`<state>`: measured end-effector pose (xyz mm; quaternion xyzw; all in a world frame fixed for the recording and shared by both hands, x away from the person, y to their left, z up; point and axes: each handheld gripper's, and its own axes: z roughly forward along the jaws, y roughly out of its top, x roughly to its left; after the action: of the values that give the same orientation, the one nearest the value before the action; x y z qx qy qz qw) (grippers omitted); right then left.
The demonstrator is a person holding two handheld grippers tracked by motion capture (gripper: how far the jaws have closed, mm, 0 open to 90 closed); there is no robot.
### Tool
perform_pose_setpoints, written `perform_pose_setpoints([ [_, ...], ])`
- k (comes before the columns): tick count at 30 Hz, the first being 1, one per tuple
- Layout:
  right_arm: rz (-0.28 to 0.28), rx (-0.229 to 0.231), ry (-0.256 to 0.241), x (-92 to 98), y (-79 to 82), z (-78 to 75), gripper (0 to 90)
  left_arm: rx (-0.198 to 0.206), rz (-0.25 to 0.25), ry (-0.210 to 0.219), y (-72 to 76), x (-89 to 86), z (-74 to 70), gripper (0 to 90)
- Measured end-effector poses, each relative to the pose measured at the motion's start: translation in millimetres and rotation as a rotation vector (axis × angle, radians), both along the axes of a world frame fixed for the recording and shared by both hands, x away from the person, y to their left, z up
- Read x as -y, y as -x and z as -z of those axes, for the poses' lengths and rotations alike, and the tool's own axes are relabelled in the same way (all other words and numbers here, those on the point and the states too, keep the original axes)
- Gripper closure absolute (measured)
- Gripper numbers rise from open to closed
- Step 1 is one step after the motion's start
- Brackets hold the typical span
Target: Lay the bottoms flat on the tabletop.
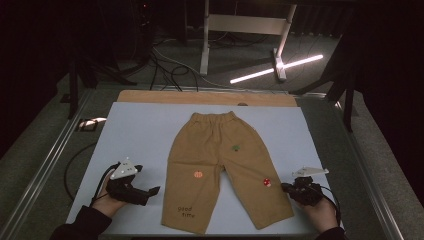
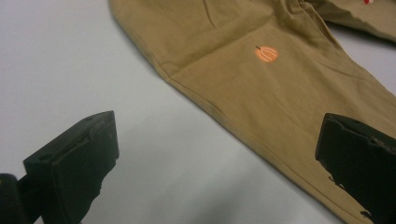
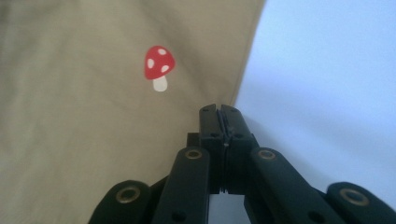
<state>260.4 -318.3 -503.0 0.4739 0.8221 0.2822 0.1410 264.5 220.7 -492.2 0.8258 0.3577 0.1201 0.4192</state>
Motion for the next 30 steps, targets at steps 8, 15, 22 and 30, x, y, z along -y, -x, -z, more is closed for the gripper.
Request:
perform_pose_setpoints([
  [8,0.020,0.034,-0.049,4.1,-1.3,0.4,70.3,-0.008,-0.016,0.000,-2.3,0.6,0.1,0.5],
  [15,0.001,0.109,-0.173,5.1,-8.1,-13.3,24.1,-0.003,-0.006,0.018,-8.3,3.8,-6.4,0.4],
  [22,-0.033,0.145,-0.250,-6.3,-30.6,-22.4,13.8,0.003,-0.021,-0.003,-30.5,12.9,-10.6,0.5],
  [30,-0.104,0.176,-0.220,-23.9,-71.9,-16.6,10.5,0.026,-0.009,-0.015,-59.4,27.2,-8.9,1.7],
])
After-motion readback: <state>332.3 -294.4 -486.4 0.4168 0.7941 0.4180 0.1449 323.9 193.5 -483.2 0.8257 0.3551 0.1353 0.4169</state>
